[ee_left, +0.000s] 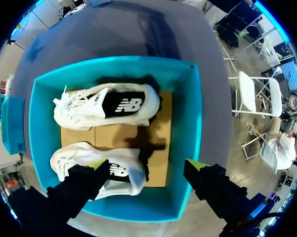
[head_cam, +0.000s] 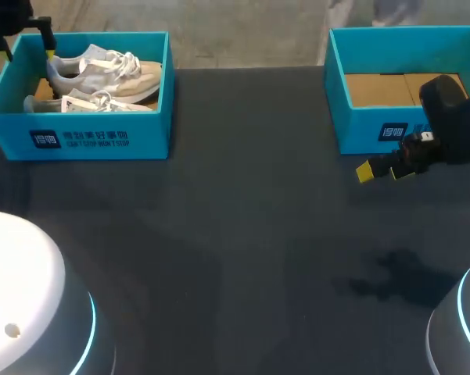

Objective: Take the shoe out of the shoebox, open the shoe tongue, remove and reinsert the insole, then place the shoe into the shoebox

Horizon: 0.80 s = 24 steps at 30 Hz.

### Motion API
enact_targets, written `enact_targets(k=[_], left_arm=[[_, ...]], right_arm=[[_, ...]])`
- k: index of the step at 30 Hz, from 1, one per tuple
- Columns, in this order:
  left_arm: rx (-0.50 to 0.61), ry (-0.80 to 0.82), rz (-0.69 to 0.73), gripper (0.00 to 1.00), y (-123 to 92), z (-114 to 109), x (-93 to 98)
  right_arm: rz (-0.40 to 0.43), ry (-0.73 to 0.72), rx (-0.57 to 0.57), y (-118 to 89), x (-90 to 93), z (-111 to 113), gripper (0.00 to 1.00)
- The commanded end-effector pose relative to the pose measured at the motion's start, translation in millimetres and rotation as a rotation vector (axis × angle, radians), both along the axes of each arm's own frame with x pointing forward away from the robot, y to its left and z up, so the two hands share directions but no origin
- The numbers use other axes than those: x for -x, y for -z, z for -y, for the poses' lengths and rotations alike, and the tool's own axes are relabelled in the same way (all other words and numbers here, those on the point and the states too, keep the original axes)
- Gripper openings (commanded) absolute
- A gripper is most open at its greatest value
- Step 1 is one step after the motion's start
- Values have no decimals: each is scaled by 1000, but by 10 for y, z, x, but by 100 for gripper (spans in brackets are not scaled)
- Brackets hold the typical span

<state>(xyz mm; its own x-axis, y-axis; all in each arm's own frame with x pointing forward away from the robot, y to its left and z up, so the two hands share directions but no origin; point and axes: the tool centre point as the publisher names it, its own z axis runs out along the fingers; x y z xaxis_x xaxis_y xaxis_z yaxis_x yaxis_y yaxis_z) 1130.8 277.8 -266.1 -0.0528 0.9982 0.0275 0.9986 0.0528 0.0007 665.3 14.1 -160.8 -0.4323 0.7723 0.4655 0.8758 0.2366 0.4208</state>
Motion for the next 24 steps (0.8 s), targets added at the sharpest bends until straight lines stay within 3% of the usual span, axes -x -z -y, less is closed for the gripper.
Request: enact_targets(k=[1,9,24], left_arm=[[-16,4,68,100,-65,15,251],[-2,9,42,100,-135,-25,443],[-12,64,53,100,-51,-9,750]], right_arm=[[-1,1,1,11,-8,-9,100],[-1,1,1,11,-8,-9,100],[-1,1,1,11,-8,-9,100]])
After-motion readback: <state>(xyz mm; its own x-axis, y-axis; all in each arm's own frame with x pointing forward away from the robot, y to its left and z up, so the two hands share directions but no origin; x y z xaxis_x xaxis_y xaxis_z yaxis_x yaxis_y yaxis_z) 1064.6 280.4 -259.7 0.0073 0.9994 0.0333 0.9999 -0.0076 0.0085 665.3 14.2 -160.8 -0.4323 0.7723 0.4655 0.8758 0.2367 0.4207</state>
